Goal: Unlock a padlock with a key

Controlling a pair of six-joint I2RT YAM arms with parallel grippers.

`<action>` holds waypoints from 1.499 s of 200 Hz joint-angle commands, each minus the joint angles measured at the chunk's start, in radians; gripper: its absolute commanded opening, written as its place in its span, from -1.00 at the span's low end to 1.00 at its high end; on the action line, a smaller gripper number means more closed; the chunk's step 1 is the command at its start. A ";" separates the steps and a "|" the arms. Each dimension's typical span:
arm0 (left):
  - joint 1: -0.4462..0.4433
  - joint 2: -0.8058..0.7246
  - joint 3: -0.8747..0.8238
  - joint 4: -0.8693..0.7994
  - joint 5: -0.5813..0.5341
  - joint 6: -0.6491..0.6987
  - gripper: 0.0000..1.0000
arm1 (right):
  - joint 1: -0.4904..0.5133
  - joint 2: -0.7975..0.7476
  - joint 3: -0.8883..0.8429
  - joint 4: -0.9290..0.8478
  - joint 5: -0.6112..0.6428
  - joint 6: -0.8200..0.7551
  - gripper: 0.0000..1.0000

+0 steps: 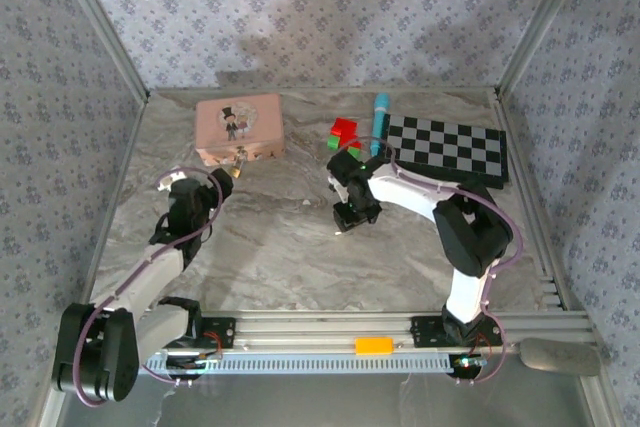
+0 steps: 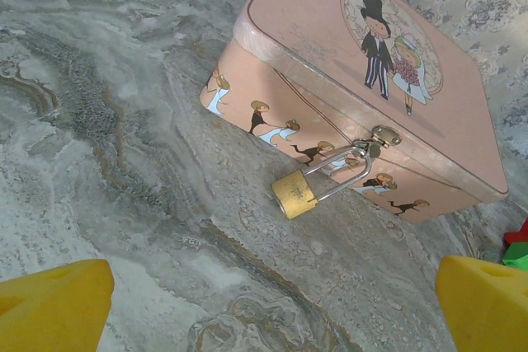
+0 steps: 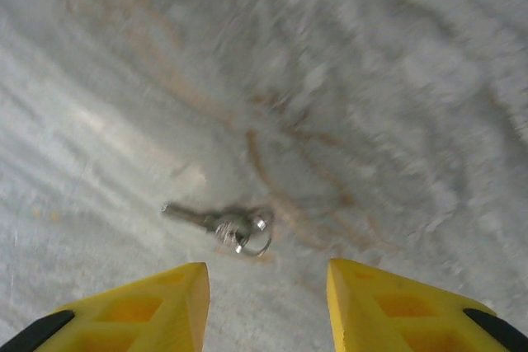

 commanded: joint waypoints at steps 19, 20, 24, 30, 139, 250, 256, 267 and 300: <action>-0.005 -0.034 -0.012 0.007 -0.036 -0.028 0.99 | 0.009 0.014 -0.042 0.100 0.003 0.139 -0.20; -0.005 -0.033 -0.012 0.007 -0.036 -0.028 0.99 | 0.009 0.015 -0.042 0.101 0.004 0.142 -0.21; -0.005 -0.035 -0.011 0.008 -0.037 -0.028 0.99 | 0.011 0.015 -0.067 0.104 0.008 0.151 -0.22; -0.005 -0.035 -0.011 0.009 -0.037 -0.030 0.99 | 0.010 0.015 -0.082 0.107 0.017 0.168 -0.24; -0.006 -0.082 -0.035 0.000 -0.068 -0.038 0.99 | 0.038 0.029 -0.179 0.209 0.023 0.322 -0.50; -0.019 -0.093 -0.015 -0.006 -0.025 -0.056 0.99 | -0.046 -0.116 -0.328 0.428 -0.147 0.426 -1.00; -0.022 -0.093 -0.013 -0.005 -0.022 -0.056 0.99 | -0.058 -0.128 -0.339 0.449 -0.168 0.455 -1.00; -0.026 -0.092 -0.008 0.000 -0.014 -0.051 0.99 | -0.080 -0.151 -0.359 0.489 -0.207 0.479 -1.00; -0.040 -0.062 0.021 0.019 0.046 -0.037 0.99 | -0.154 -0.228 -0.406 0.626 -0.353 0.543 -1.00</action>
